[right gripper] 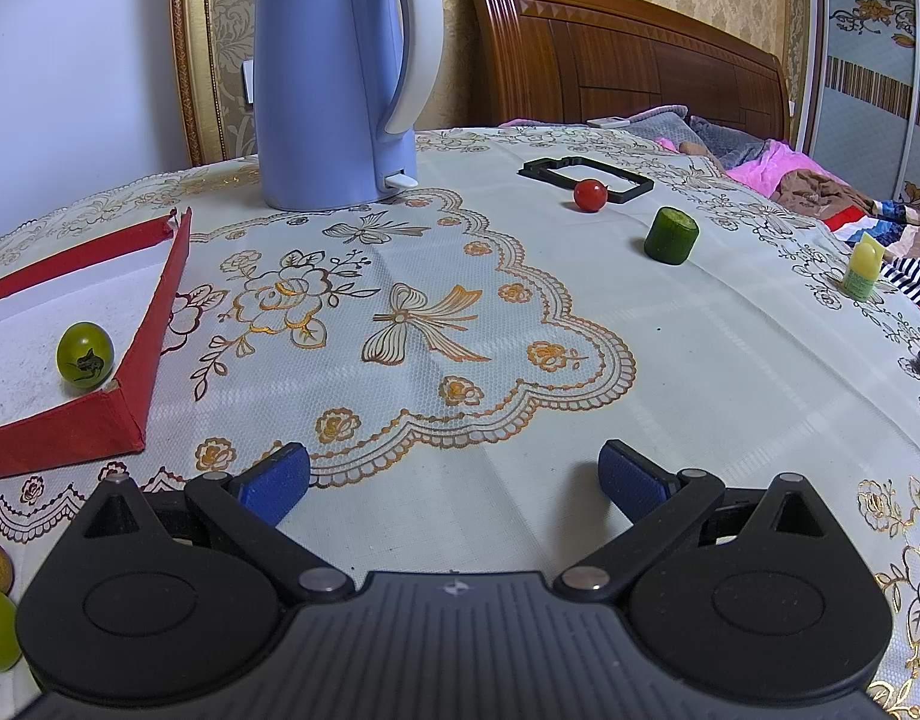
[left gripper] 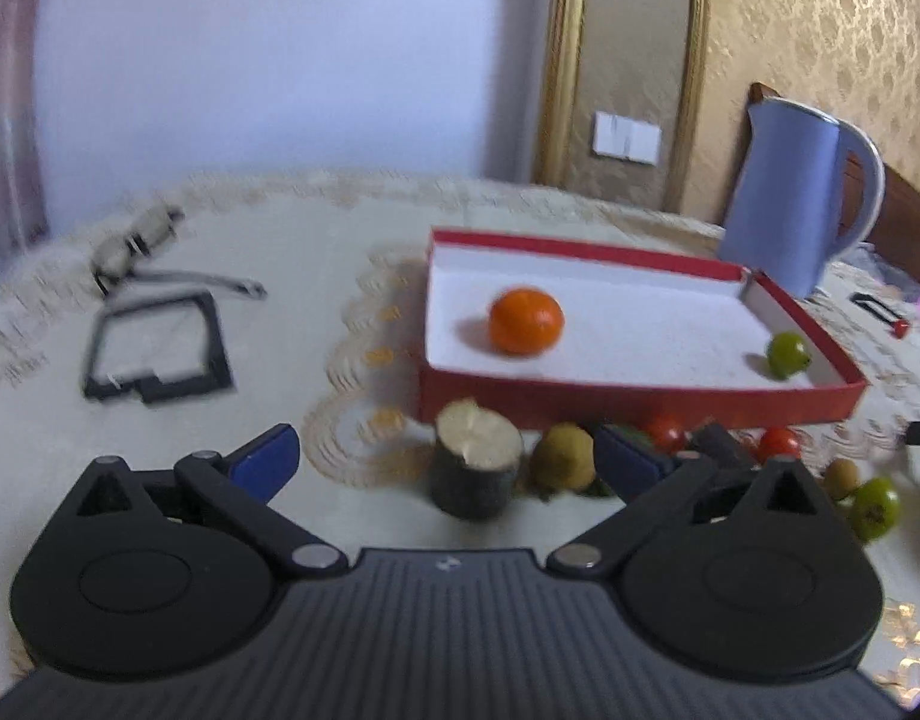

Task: Organize fruits
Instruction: 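Lower the orange into the tray and open the left tool, then withdraw the left tool from the tray, then grasp a second green tomato with the right tool and carry it over the tray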

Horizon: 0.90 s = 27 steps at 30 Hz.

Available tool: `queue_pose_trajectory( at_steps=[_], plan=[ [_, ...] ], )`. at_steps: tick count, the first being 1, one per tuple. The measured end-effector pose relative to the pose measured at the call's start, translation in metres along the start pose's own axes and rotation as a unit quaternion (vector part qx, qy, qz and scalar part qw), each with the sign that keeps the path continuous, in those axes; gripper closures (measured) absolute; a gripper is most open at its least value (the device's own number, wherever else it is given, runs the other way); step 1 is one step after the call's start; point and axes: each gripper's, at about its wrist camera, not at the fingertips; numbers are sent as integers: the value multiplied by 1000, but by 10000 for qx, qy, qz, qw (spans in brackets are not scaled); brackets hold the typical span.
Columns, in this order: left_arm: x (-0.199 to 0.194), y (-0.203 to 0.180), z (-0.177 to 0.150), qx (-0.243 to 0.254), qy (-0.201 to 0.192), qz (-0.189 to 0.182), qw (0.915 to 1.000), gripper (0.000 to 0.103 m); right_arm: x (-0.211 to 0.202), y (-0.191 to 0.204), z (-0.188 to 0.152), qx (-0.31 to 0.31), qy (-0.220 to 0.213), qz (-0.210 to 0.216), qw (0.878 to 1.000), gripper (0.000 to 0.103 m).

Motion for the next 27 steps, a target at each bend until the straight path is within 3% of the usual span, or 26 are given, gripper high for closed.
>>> queue_pose_trajectory(
  at_steps=[3,6,10,13,17,20,23,27],
  plan=[
    [17,5,1,-165,484,-78,9987,0,0,0,0,1,-1,1,10000,0],
    [21,0,0,-2,554,40,9985,0,-2,-3,0,79,-68,110,9999,0],
    [21,-5,-2,157,594,47,9981,0,-37,-9,-12,140,-577,969,9935,0],
    [24,-11,-3,374,671,201,9968,0,-67,3,-22,-310,-774,1561,9842,0],
    [26,-13,-4,455,692,267,9962,0,-101,30,-32,-869,-1051,1952,9712,0],
    [26,-15,-4,484,696,285,9960,0,-112,51,-36,-1191,-1012,2213,9626,1],
    [26,-16,-4,482,695,285,9960,0,-114,75,-43,-1557,-998,2204,9577,9],
    [26,-15,-4,481,694,284,9960,0,-104,93,-49,-1714,-709,2259,9563,33]
  ],
)
Point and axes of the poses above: each gripper's, at about its wrist camera, not at the fingertips, and x roughly the way its jaws point, y to its left, z to its top, and after that the axes turned 2 degrees about -y, right-handed
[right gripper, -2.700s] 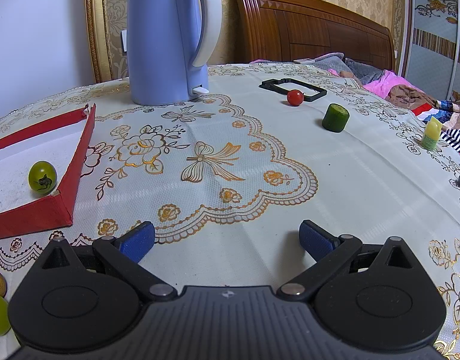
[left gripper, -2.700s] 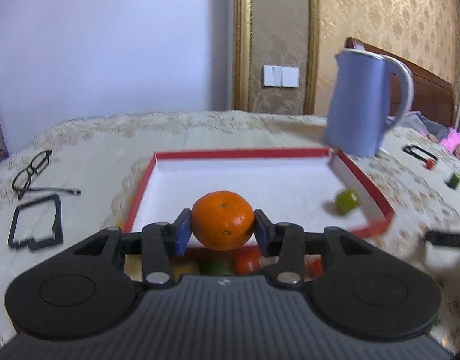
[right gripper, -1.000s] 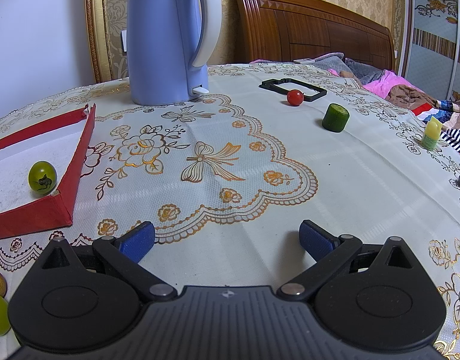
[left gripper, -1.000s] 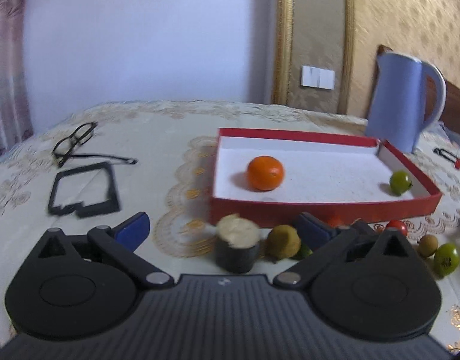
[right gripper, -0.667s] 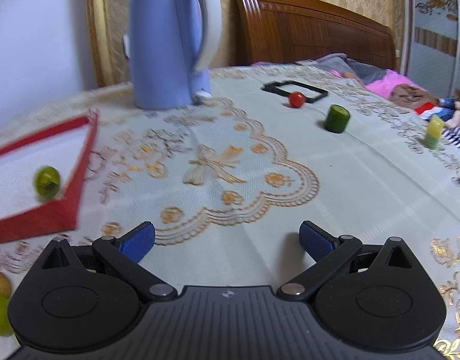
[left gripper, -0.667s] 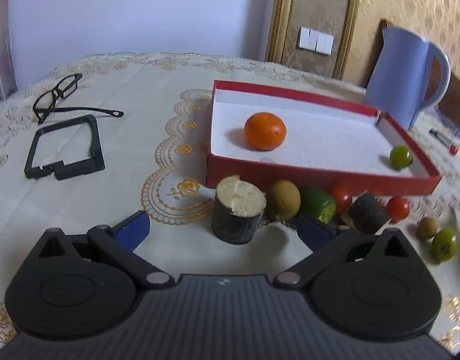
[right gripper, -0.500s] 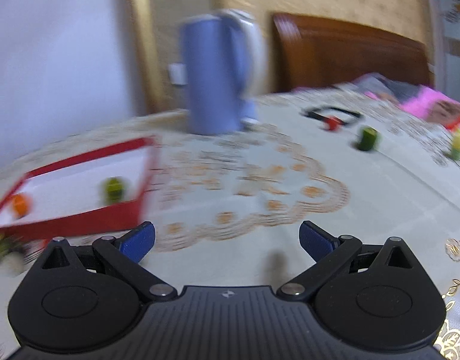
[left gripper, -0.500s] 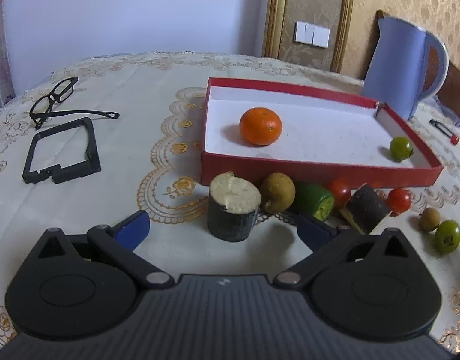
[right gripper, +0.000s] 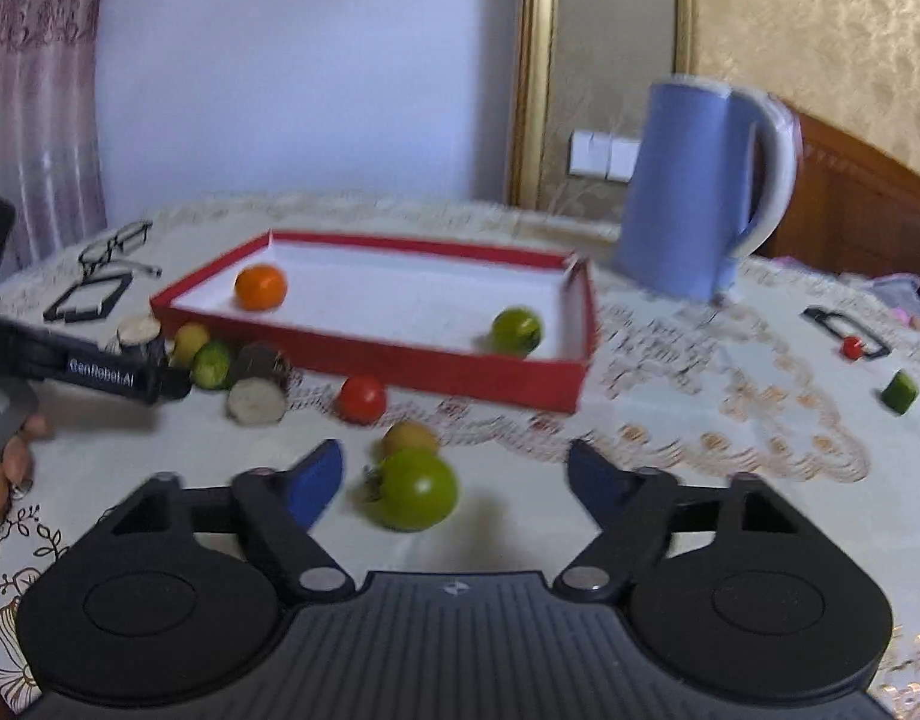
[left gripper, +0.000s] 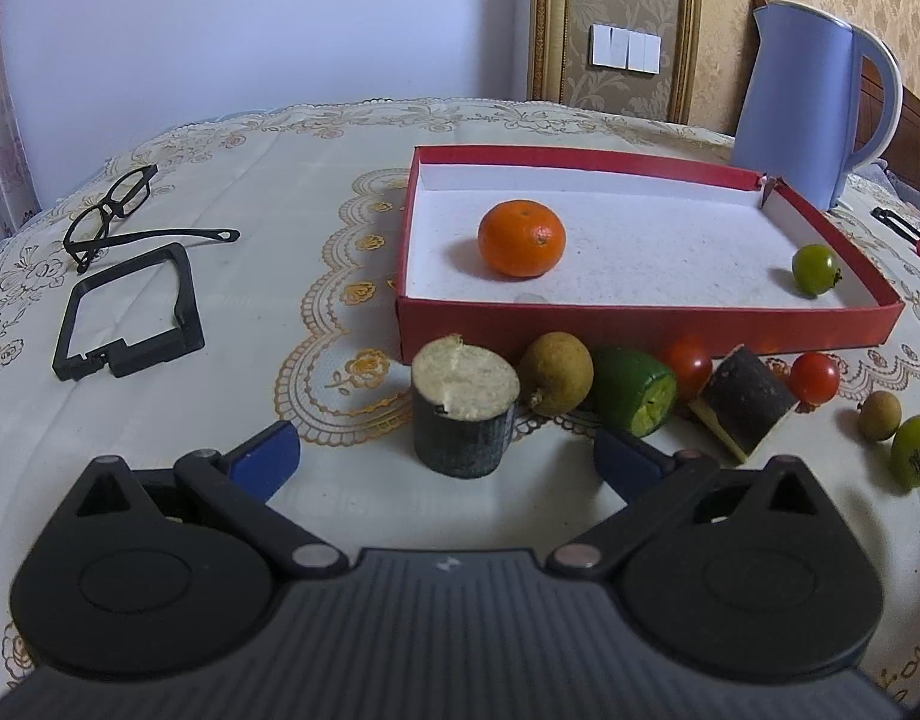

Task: Organize fruits
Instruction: 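Grasp a second green tomato with the right tool and carry it over the tray, then lower the green tomato beside the first one and open the right tool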

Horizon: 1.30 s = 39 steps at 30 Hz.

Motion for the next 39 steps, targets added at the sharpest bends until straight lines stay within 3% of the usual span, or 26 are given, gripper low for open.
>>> queue_pose_trajectory(
  at_steps=[7,13,21,27,34,39],
  plan=[
    [0,0,0,-6,-3,10,10000,0,23,3,-6,102,341,149,9993,58],
    [0,0,0,-8,-5,12,10000,0,22,4,-6,90,327,210,9992,68],
    [1,-1,0,-9,-8,14,10000,0,15,0,-4,154,195,173,9995,69],
    [1,0,0,-11,-9,15,10000,0,7,-5,23,136,-300,98,9994,69],
    [1,-1,0,-16,-14,21,10000,0,54,-10,61,111,-278,-3,9996,69],
    [1,1,1,-26,-16,27,10000,0,97,-7,68,57,28,-37,10000,69]
  ],
)
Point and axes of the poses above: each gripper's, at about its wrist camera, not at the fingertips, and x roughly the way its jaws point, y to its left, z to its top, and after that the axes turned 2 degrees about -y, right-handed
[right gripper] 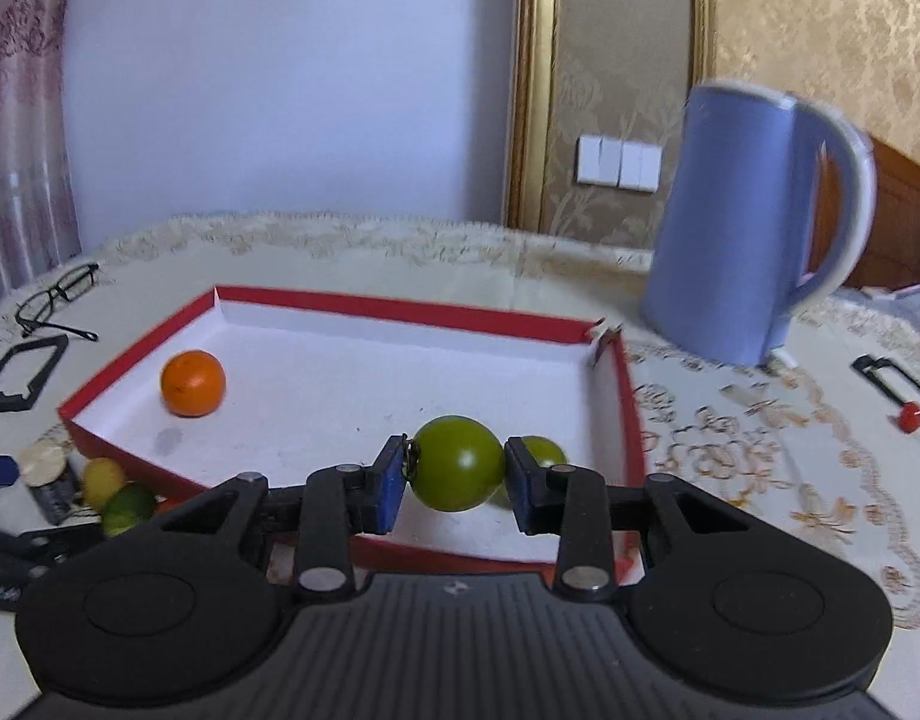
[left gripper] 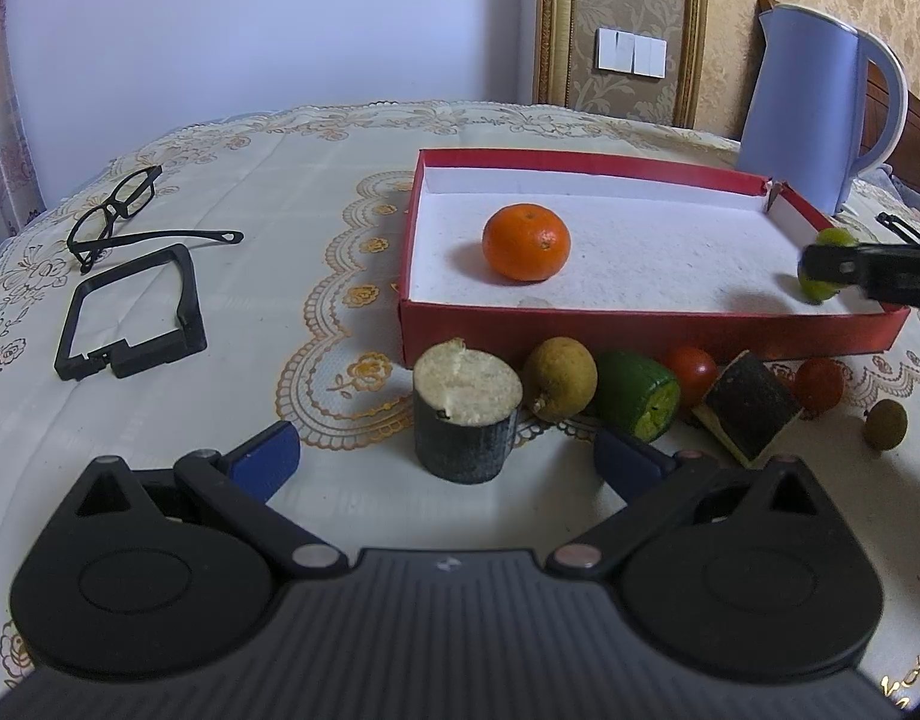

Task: Organize fruits
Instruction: 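Lower the green tomato beside the first one and open the right tool, then grasp the dark cylindrical vegetable piece with the left tool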

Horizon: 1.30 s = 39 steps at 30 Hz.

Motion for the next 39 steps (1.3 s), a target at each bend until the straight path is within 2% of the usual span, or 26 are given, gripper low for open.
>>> queue_pose_trajectory(
  at_steps=[8,17,20,22,27,30,33,34,36,39],
  plan=[
    [0,0,0,0,-2,1,10000,0,39,5,0,-29,384,-37,9993,69],
    [0,0,0,0,-4,0,10000,0,47,5,-2,-29,506,-9,9987,67],
    [0,0,0,1,-3,0,10000,0,42,1,-1,87,499,131,9986,56],
    [0,0,0,2,-4,-1,10000,0,33,-2,-1,138,398,136,9990,37],
    [0,0,0,0,-3,-2,10000,0,-7,-11,-6,223,-64,36,9997,35],
    [0,2,1,-31,-6,-10,10000,0,-32,-26,-17,340,-175,-302,9988,34],
    [0,3,1,-38,-14,-4,10000,0,-55,-46,-32,478,-261,-889,9946,20],
    [0,2,1,-32,-11,9,10000,0,-60,-53,-36,521,-292,-1053,9926,18],
    [1,2,2,-34,-13,9,10000,0,-70,-71,-45,598,-341,-1448,9871,18],
    [1,2,2,-58,-24,-3,10000,0,-71,-100,-53,865,-179,-1912,9776,18]
  ],
)
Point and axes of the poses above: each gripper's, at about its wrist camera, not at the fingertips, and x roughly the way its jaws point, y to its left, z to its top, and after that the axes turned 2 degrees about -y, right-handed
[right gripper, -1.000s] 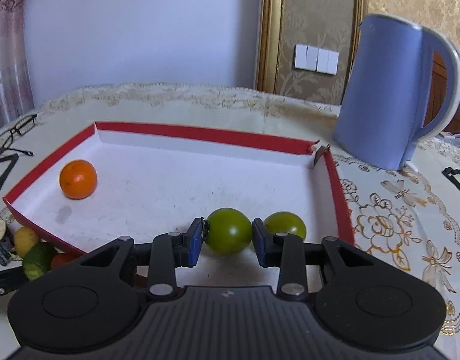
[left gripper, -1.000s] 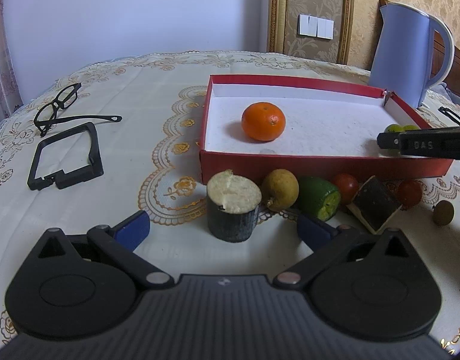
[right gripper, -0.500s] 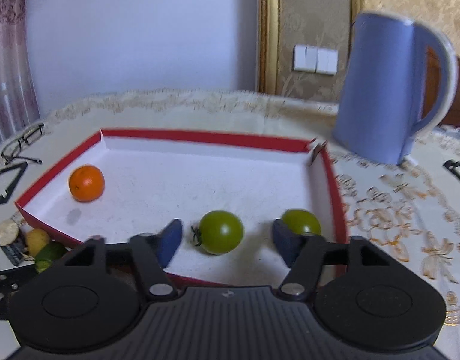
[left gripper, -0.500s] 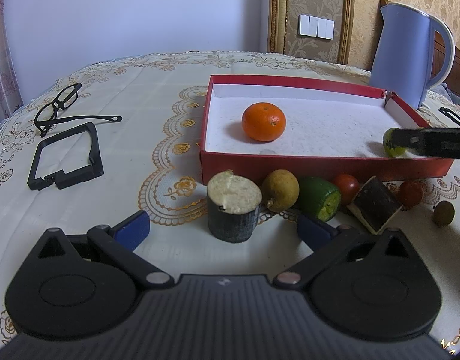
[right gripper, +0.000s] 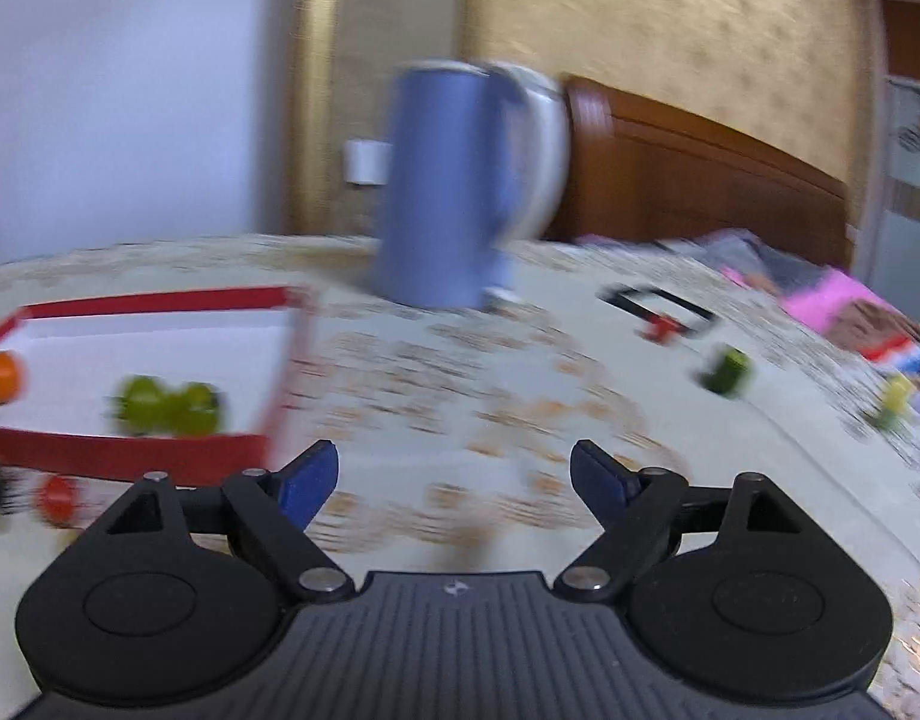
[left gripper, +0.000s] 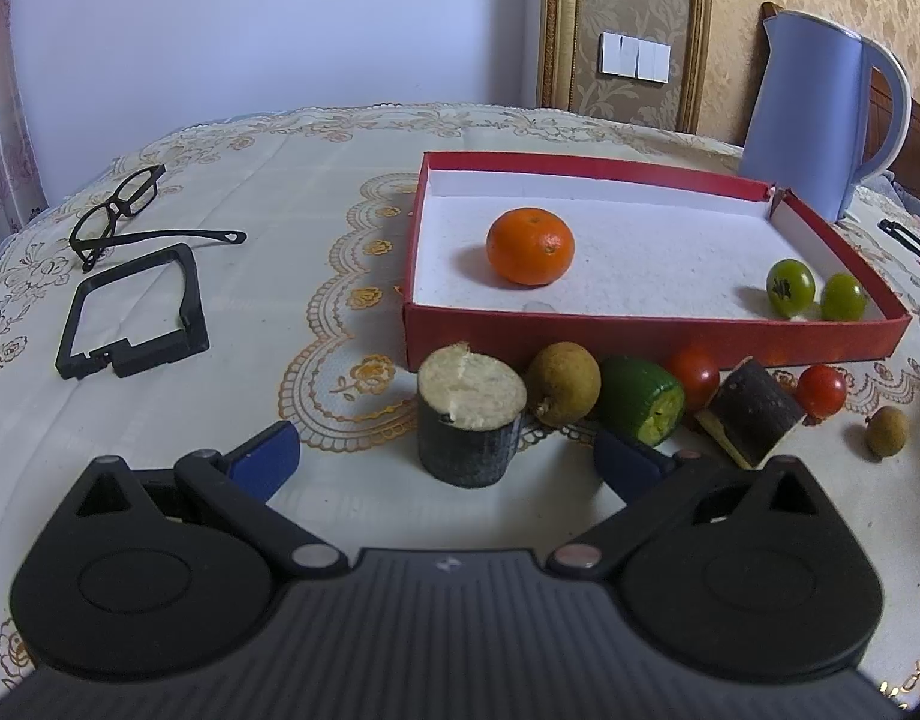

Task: Organize fruits
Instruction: 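Grasp the dark cylindrical vegetable piece with the left tool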

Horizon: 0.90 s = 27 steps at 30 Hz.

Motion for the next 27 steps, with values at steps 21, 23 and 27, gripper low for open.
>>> queue_pose_trajectory(
  at_steps=[21,23,27],
  plan=[
    [-14,-2,-6,70,-325,-152,9993,72,39,-35,-11,621,870,-221,9940,10],
    [-14,-3,-6,77,-328,-146,9993,72,39,-35,-11,621,871,-218,9940,10],
    [-19,-5,-8,143,-361,-170,9991,72,39,-35,-11,615,877,-213,9940,10]
  ],
)
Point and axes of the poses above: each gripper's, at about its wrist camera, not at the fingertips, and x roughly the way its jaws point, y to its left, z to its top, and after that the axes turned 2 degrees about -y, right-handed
